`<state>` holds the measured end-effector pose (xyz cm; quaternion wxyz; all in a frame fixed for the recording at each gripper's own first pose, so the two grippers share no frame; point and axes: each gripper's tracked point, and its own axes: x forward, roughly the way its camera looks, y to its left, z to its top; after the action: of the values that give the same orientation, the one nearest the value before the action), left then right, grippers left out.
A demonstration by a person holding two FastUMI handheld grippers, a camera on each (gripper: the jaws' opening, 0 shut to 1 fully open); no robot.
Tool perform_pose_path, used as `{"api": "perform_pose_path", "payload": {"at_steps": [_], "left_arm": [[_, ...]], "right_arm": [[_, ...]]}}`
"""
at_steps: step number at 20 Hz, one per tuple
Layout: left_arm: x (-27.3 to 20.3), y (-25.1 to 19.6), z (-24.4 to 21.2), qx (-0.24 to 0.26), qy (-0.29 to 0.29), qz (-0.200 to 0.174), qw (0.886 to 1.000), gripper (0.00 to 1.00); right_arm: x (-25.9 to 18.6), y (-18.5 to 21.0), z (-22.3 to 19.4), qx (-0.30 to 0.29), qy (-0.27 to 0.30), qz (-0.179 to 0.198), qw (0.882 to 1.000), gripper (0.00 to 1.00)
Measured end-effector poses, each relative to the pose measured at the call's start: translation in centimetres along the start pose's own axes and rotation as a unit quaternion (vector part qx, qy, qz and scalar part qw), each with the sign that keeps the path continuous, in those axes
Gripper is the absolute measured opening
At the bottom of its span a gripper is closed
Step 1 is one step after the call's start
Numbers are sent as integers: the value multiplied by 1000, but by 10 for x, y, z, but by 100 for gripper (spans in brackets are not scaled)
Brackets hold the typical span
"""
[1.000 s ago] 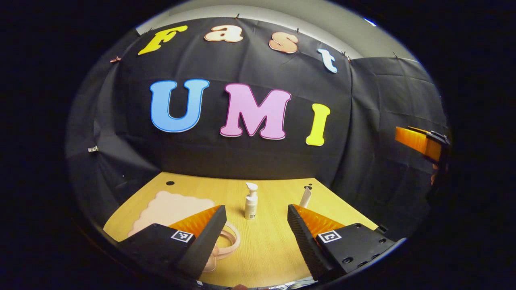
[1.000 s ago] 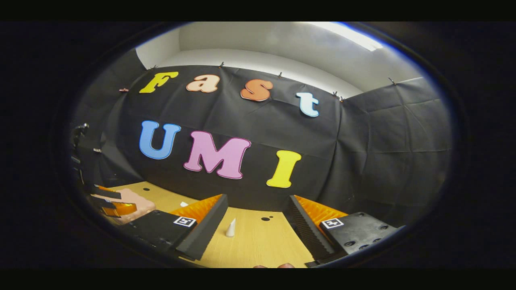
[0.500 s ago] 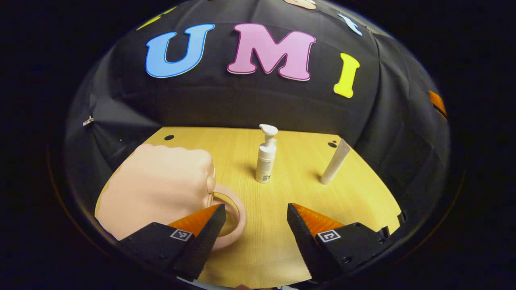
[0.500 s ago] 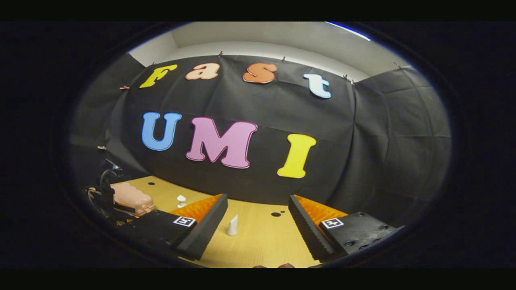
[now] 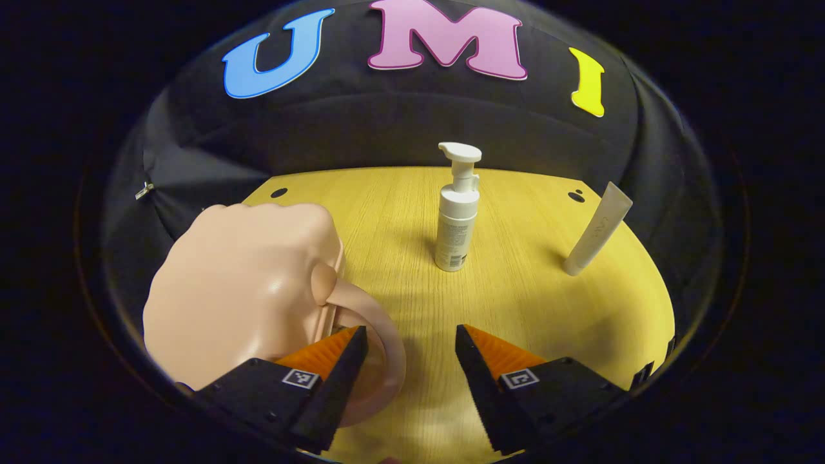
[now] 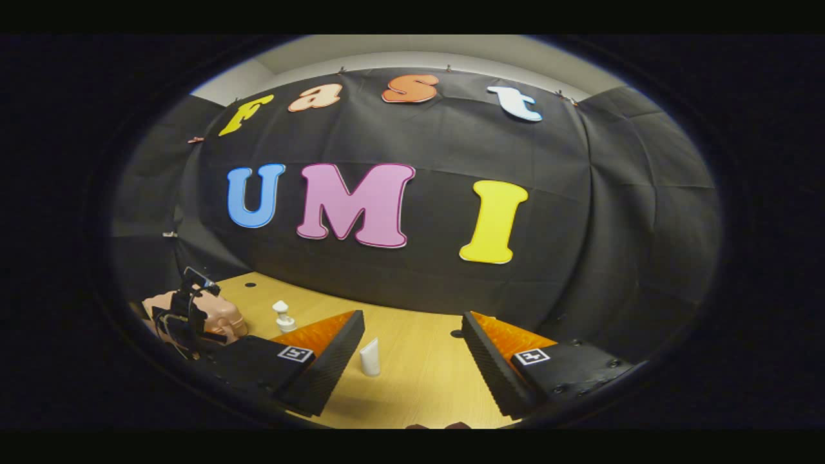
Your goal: First open the suitcase, pack the skin care products into it, and then close the suitcase.
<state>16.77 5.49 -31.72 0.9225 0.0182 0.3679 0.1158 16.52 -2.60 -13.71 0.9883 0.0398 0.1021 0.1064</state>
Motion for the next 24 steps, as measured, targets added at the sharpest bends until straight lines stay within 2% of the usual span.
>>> {"api": "perform_pose_path", "payload": {"at_steps": [1,3,4,6,9,10,15,17,18,20,22,24], "left_arm": [[4,8,-4,-6,10,20,1000,72],[4,9,-9,-25,25,25,999,22],[1,10,-2,-16,20,29,999,16],[-7,7,8,7,18,26,999,13],[-28,9,26,-13,17,11,1000,7],[-36,14,36,-16,3,10,1000,11],[-95,52,99,0,-60,-5,998,11],[-118,86,128,-3,-87,-3,996,11],[-132,109,143,-6,-99,-1,995,14],[-156,161,165,-24,-122,3,992,10],[-163,212,168,-36,-127,18,991,11],[-169,265,174,-21,-145,42,988,11]], "right_arm": [[3,-3,-2,8,7,-3,1000,96],[5,-9,0,24,8,-6,1000,97],[5,-11,1,25,5,-9,1000,96],[7,-15,-5,18,7,-16,1000,96],[5,-11,-13,23,18,-24,999,96],[3,-8,-13,28,19,-26,999,96],[-3,21,4,24,1,-35,999,96],[-4,37,14,15,-11,-36,999,96],[-3,45,19,11,-14,-37,999,96],[-2,67,28,14,-18,-39,999,96],[-1,95,44,22,-30,-35,999,96],[-2,122,54,22,-38,-32,999,96]]}}
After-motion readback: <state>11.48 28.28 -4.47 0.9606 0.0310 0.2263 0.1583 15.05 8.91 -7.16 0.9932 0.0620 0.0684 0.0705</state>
